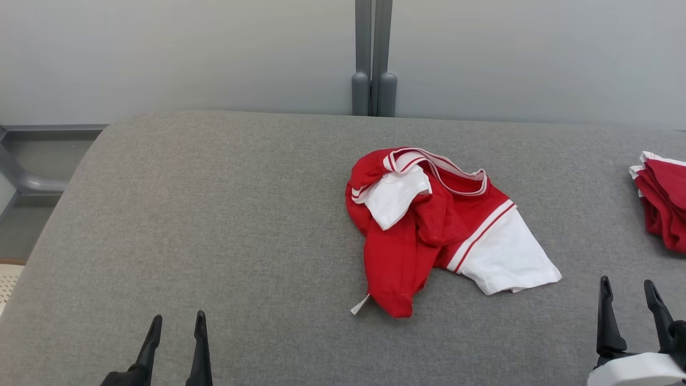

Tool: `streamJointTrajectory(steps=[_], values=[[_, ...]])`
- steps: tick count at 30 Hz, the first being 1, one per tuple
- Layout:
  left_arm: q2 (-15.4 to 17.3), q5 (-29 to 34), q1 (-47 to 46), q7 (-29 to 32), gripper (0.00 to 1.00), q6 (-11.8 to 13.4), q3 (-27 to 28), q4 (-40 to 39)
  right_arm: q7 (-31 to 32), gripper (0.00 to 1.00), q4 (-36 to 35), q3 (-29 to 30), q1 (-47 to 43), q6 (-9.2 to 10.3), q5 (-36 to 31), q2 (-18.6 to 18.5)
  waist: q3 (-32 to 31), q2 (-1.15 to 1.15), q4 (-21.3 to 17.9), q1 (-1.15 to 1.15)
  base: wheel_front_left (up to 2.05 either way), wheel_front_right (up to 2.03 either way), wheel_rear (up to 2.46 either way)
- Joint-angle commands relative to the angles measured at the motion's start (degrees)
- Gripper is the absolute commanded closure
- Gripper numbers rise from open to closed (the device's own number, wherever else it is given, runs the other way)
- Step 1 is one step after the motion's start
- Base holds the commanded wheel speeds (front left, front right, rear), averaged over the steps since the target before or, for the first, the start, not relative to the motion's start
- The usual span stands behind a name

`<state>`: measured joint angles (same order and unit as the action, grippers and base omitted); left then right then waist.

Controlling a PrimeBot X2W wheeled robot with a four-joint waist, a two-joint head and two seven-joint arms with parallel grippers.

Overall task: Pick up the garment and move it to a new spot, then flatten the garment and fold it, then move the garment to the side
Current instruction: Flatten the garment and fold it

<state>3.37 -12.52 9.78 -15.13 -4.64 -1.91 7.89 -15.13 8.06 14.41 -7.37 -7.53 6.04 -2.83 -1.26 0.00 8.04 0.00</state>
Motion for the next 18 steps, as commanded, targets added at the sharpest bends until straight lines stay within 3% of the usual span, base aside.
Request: streamJointTrajectory(steps=[1,5,9,14,18], values=[[-0.2,0.8,0.1,0.0,0.00,-0.5,0.3,0.4,0.0,0.00,0.2,-0.2,0.2,0.08,0.2,-0.1,-0.3,0.00,0.8,0.00,0.00,0.00,0.00],[-0.4,2.1,-1.6,0.0,0.00,-1.5,-0.7,0.1,0.0,0.00,0.3,-1.1,0.9,0.08,0.2,-0.1,0.3,0.00,0.2,0.00,0.00,0.00,0.00],[-0.5,3.7,-5.4,0.0,0.00,-2.4,-5.5,0.2,0.0,0.00,0.2,-1.6,1.5,0.08,0.3,-0.1,1.1,0.00,-1.0,0.00,0.00,0.00,0.00],[-0.4,4.6,-12.8,0.0,0.00,-2.9,-15.4,2.0,0.0,0.00,0.1,-2.5,3.1,0.08,0.3,-0.1,3.1,0.00,-3.4,0.00,0.00,0.00,0.00],[0.3,3.3,-19.9,0.5,0.00,-2.9,-26.2,9.4,0.0,0.00,-0.3,-3.4,5.0,0.08,0.5,-0.1,5.8,0.00,-6.0,0.00,0.00,0.00,0.00]])
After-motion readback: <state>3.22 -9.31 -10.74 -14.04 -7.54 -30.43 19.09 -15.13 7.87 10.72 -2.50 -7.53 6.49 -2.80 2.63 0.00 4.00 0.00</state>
